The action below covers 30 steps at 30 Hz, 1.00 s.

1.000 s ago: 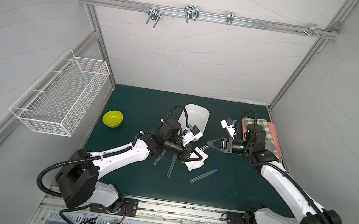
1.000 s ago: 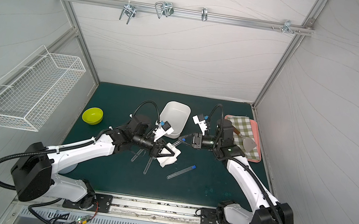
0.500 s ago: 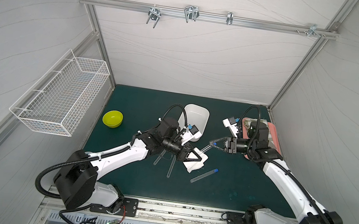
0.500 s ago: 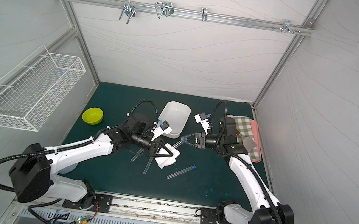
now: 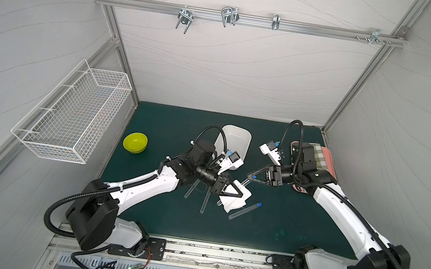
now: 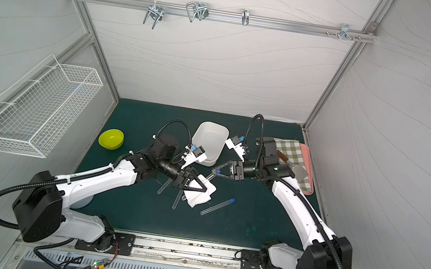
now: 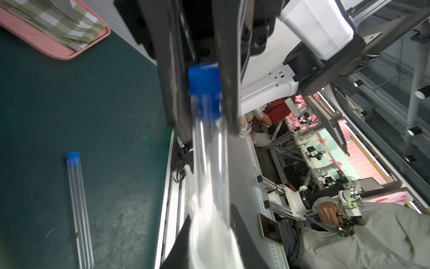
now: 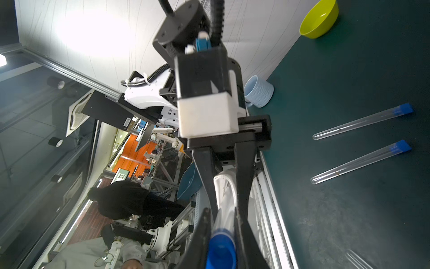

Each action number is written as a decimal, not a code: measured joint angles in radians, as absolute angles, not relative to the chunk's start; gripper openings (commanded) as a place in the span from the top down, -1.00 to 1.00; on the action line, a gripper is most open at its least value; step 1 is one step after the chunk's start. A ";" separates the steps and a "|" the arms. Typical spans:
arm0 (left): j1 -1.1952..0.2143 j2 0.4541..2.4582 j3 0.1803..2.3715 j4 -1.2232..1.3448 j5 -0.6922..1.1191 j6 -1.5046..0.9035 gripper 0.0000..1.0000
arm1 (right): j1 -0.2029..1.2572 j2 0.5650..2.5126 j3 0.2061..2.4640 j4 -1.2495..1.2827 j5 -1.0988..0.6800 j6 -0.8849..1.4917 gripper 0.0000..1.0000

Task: Wipe the exteriors of test tubes
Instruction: Wipe the dirt from the test tube.

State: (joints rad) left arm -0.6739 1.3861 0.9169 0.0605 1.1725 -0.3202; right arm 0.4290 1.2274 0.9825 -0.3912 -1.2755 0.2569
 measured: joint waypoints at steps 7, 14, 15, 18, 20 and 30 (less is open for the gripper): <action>-0.673 1.411 0.940 0.111 1.214 -0.363 0.52 | 0.434 1.232 1.001 -0.434 -1.277 0.253 1.00; -0.666 1.378 0.886 0.148 1.217 -0.377 0.52 | 0.370 1.255 1.077 -0.491 -1.300 0.176 1.00; -0.666 1.372 0.875 0.147 1.216 -0.377 0.52 | 0.360 1.257 1.089 -0.501 -1.308 0.132 1.00; -0.666 1.362 0.856 0.136 1.213 -0.371 0.52 | 0.347 1.259 1.113 -0.516 -1.322 0.047 1.00; -0.666 1.356 0.854 0.126 1.207 -0.367 0.52 | 0.346 1.259 1.114 -0.523 -1.327 0.014 1.00; -0.667 1.348 0.886 0.075 1.098 -0.319 0.55 | 0.436 1.257 1.046 -0.493 -1.247 0.025 0.99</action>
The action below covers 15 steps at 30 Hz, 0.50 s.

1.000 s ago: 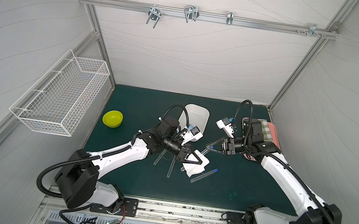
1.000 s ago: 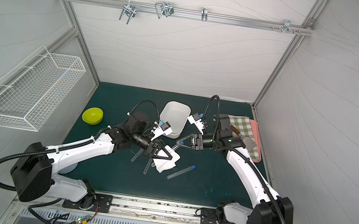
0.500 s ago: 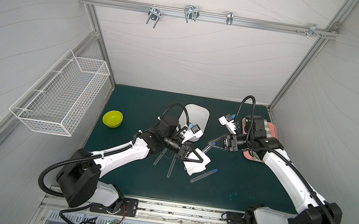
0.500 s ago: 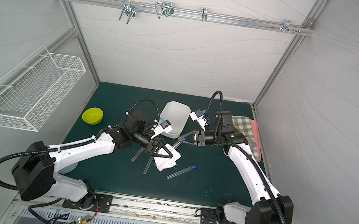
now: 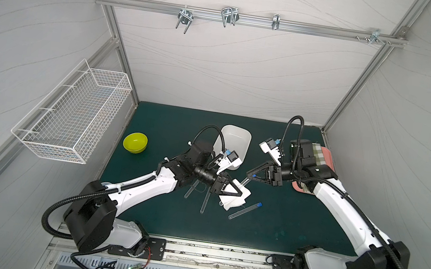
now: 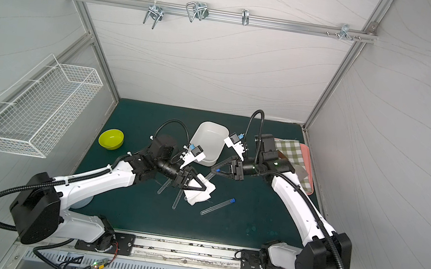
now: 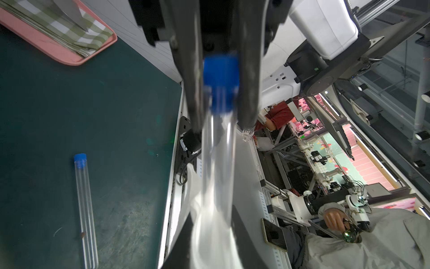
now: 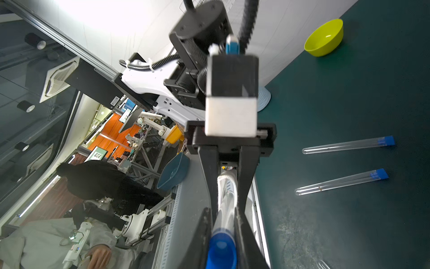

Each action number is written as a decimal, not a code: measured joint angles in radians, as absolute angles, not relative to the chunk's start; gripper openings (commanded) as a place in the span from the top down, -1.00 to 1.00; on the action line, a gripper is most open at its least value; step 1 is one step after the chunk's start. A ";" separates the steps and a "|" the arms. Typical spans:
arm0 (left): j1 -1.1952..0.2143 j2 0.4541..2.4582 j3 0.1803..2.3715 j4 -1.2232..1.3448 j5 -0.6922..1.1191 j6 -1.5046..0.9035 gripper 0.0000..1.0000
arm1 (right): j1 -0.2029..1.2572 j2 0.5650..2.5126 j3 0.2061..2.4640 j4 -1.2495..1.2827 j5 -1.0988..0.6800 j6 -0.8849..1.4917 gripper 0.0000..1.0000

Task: Wipe the exteriors of test tubes
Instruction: Wipe the dirt from the test tube.

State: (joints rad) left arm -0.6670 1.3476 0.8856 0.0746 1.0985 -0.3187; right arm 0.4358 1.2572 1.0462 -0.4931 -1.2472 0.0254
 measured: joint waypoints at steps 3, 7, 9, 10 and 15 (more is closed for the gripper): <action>-0.667 1.335 0.898 0.041 1.004 -0.287 0.58 | 0.449 1.233 0.987 -0.428 -1.186 0.117 0.98; -0.670 1.300 0.898 -0.019 0.870 -0.235 0.59 | 0.450 1.183 0.916 -0.315 -1.092 0.278 1.00; -0.676 1.283 0.898 -0.035 0.810 -0.213 0.58 | 0.450 1.163 0.894 -0.253 -1.048 0.366 1.00; -0.678 1.277 0.898 -0.039 0.784 -0.205 0.58 | 0.450 1.159 0.888 -0.234 -1.034 0.396 1.00; -0.727 1.267 0.901 -0.081 0.647 -0.134 0.58 | 0.445 1.155 0.888 -0.189 -0.959 0.518 1.00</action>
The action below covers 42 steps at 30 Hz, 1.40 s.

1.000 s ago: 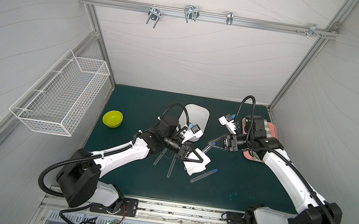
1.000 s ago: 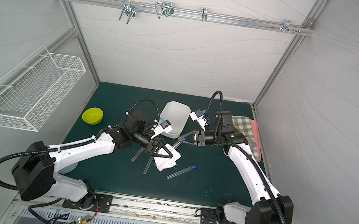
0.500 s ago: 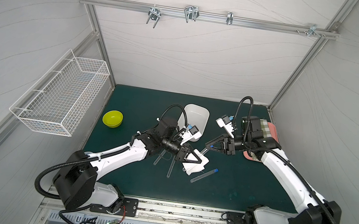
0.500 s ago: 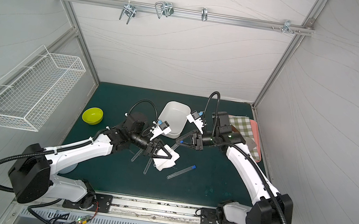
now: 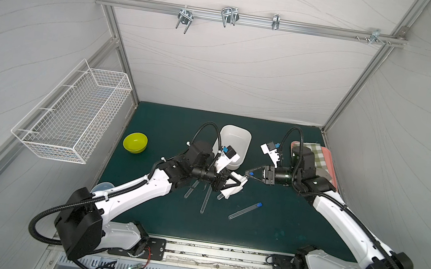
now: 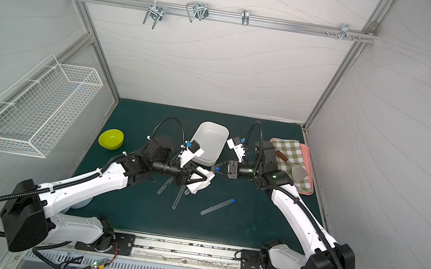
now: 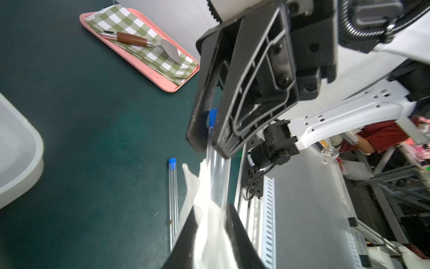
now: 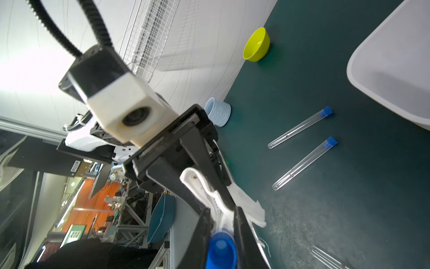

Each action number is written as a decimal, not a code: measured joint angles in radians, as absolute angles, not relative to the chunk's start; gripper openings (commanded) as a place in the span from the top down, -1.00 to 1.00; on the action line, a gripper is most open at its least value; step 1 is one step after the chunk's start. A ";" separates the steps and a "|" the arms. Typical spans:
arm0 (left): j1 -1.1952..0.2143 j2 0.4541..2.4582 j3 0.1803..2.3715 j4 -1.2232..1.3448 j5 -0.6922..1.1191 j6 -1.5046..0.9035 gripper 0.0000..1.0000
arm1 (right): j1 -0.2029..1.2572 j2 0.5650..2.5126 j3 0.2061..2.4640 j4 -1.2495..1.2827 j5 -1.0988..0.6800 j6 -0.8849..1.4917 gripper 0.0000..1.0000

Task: Wipe the exteriors of test tubes
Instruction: Wipe the dirt from the test tube.

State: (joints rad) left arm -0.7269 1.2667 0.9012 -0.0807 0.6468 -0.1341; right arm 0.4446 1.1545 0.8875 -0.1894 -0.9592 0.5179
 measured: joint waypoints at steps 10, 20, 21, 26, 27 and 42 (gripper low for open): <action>-0.783 1.259 0.899 -0.177 0.419 -0.042 0.58 | 0.356 1.143 0.929 -0.138 -0.955 0.671 1.00; -0.807 1.252 0.899 -0.234 0.272 0.025 0.58 | 0.414 1.128 0.875 -0.054 -0.890 0.765 1.00; -0.811 1.253 0.899 -0.237 0.266 0.031 0.58 | 0.423 1.128 0.866 -0.046 -0.883 0.772 1.00; -0.821 1.265 0.902 -0.242 0.262 0.052 0.57 | 0.456 1.132 0.839 -0.019 -0.857 0.805 1.00; -0.822 1.266 0.904 -0.242 0.262 0.053 0.57 | 0.460 1.135 0.838 -0.015 -0.855 0.805 1.00; -0.823 1.312 0.986 -0.212 0.292 0.060 0.59 | 0.496 1.166 0.834 0.006 -0.858 0.815 1.00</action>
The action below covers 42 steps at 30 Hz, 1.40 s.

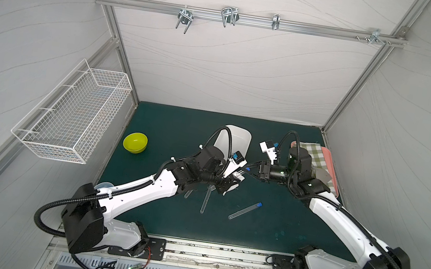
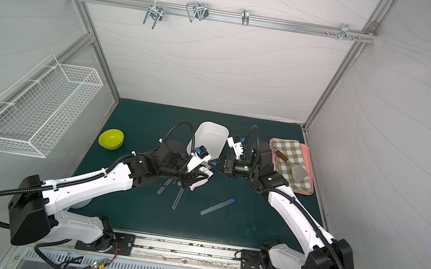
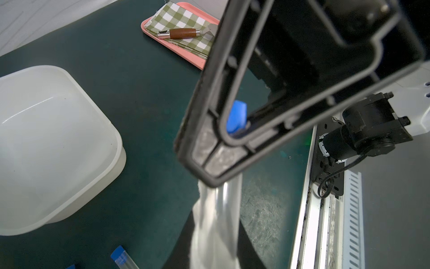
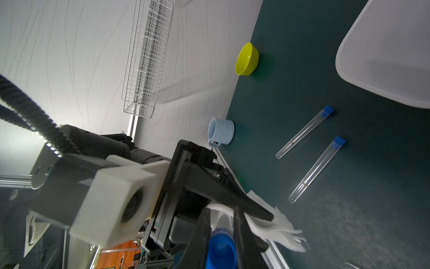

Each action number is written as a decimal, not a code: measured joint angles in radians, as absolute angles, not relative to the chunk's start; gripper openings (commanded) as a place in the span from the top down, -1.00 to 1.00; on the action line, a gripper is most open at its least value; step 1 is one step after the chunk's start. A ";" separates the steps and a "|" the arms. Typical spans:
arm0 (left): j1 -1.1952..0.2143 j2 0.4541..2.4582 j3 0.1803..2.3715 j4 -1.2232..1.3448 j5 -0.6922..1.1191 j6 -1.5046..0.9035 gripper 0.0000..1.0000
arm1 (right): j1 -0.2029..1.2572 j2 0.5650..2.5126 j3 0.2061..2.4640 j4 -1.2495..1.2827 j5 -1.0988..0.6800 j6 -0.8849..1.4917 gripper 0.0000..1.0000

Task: Wipe the exteriors of test tubes
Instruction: Wipe the dirt from the test tube.

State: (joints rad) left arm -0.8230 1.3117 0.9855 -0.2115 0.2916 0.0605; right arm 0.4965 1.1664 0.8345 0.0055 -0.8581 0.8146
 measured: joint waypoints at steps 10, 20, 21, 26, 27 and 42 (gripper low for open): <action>-0.823 1.255 0.918 -0.232 0.295 0.056 0.60 | 0.384 1.166 0.872 -0.046 -0.932 0.786 1.00; -0.823 1.230 0.905 -0.265 0.294 0.053 0.60 | 0.327 1.158 0.878 -0.079 -0.978 0.758 1.00; -0.823 1.227 0.905 -0.264 0.294 0.053 0.60 | 0.323 1.156 0.878 -0.082 -0.982 0.757 1.00; -0.823 1.224 0.905 -0.265 0.294 0.053 0.59 | 0.325 1.154 0.878 -0.087 -0.990 0.751 1.00; -0.823 1.224 0.905 -0.264 0.294 0.053 0.59 | 0.327 1.154 0.878 -0.087 -0.990 0.751 1.00; -0.824 1.281 0.976 -0.241 0.344 0.048 0.60 | 0.470 1.158 0.859 -0.058 -0.932 0.752 1.00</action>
